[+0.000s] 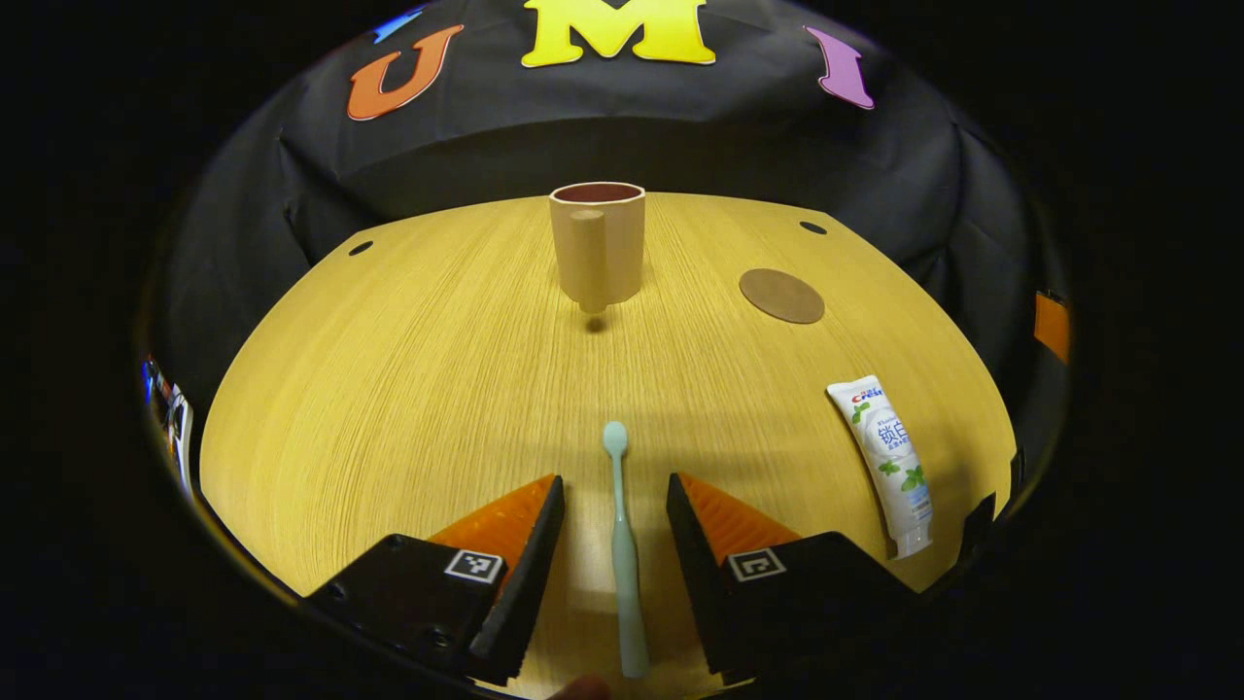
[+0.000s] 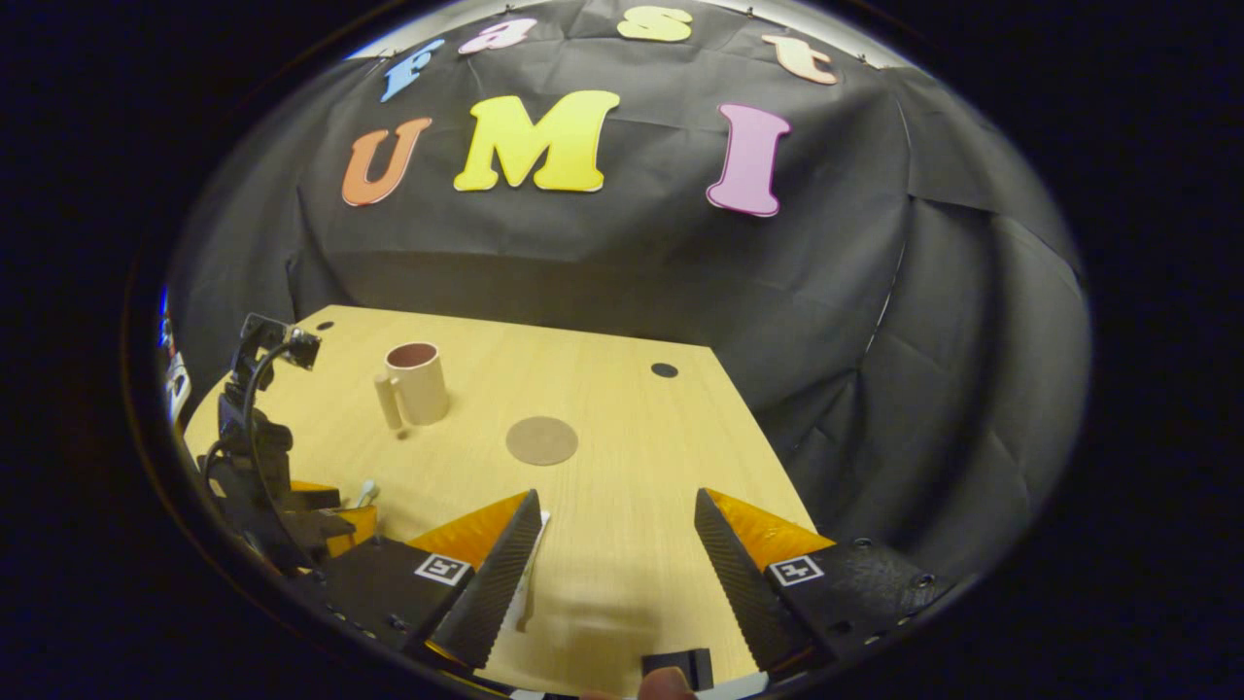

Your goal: Put the toothbrush and toothpaste on the desktop into the cup, then pick up the cup and place it on the coaster on the desktop.

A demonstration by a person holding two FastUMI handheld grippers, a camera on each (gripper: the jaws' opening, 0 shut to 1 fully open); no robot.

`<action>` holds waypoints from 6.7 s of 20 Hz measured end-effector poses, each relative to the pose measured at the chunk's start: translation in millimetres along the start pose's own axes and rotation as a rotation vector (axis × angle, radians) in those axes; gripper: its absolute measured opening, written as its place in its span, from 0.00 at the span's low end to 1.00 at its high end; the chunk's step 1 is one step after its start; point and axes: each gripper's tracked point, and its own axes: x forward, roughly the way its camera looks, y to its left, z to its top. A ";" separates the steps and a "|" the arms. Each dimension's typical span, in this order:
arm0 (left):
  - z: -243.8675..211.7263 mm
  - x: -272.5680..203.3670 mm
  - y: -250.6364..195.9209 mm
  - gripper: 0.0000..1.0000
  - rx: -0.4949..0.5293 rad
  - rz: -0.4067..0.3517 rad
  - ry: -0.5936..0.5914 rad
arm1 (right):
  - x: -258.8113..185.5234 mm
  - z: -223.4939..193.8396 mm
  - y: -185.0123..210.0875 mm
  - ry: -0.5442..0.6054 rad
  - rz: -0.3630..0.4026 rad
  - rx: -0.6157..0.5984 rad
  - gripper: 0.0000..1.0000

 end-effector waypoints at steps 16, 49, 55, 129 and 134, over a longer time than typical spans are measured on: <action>0.2 3.3 3.4 0.04 0.016 0.005 0.010 | 25.6 -43.5 46.5 0.146 0.118 0.001 0.99; 68.1 -20.2 3.7 0.03 -0.018 -0.003 -0.143 | 60.5 -105.0 89.3 0.389 0.239 0.002 0.09; 136.8 -38.7 15.6 0.03 -0.027 0.016 -0.304 | 33.7 -53.9 84.4 0.277 0.272 0.018 0.09; 323.8 -8.6 32.6 0.73 -0.042 -0.069 -0.775 | 39.6 -24.2 73.1 0.200 0.166 0.127 0.08; 324.1 -19.5 32.5 0.98 -0.042 -0.065 -0.787 | 40.4 -12.5 79.9 0.161 0.188 0.109 0.08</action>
